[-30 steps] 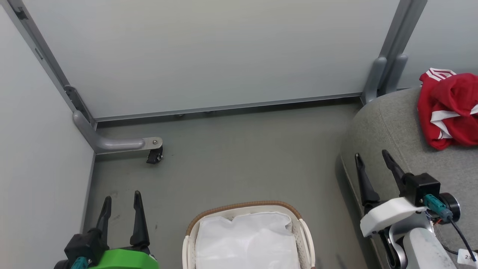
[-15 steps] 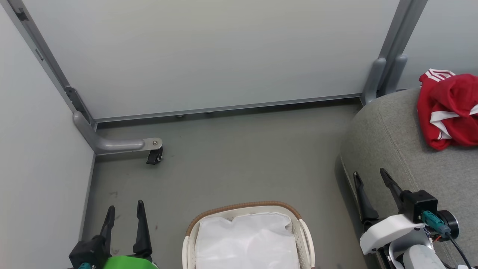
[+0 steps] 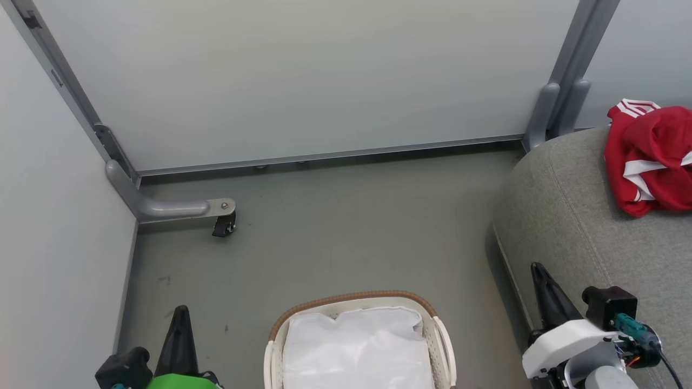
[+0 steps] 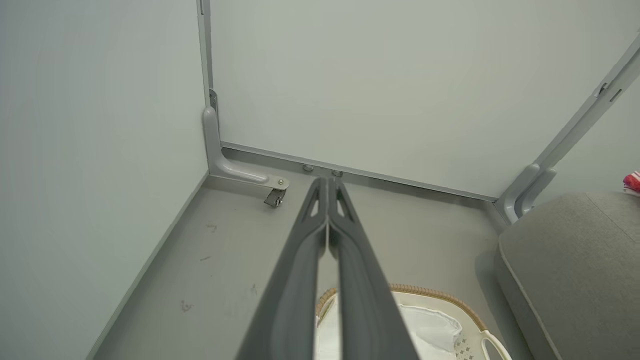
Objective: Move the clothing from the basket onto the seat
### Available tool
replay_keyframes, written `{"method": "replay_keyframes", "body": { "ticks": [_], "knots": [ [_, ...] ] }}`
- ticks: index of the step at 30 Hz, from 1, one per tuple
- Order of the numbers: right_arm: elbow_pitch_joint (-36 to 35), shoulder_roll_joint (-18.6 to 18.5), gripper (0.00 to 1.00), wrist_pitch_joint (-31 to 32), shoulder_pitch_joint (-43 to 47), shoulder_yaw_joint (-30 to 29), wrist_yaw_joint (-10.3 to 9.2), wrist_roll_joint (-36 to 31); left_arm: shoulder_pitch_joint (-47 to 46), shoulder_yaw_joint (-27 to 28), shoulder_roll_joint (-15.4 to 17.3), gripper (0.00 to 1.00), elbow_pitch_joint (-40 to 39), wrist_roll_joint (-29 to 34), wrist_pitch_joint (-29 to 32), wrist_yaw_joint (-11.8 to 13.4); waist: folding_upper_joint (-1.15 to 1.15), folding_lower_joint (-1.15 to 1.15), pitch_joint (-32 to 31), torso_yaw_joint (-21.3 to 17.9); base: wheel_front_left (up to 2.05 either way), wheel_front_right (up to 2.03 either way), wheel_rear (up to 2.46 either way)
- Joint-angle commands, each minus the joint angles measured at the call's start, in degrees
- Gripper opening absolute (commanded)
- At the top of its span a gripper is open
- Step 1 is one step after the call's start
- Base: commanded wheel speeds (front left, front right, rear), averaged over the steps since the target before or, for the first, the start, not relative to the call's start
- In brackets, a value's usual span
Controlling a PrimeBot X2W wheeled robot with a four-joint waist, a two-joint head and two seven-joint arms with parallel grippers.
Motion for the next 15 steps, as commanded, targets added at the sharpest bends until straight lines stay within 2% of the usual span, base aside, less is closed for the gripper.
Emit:
{"method": "replay_keyframes", "body": {
  "ticks": [1, 15],
  "knots": [
    [-0.86, -0.26, 0.0, 0.72, -1.23, -0.52, 0.0, 2.94, -0.84, 0.5, 0.08, 0.0, -0.8, -2.49, 0.56, -0.34, 0.0, 0.0, 0.0, -0.05, 0.0, 0.0, 0.0],
    [-2.56, -0.37, 0.0, 4.01, -0.81, -1.13, -0.01, 17.77, -2.71, 2.4, 0.11, 0.0, -0.95, -15.31, 4.31, -1.31, 0.0, 0.0, 0.01, -0.42, 0.0, 0.0, 0.0]
  ]
}}
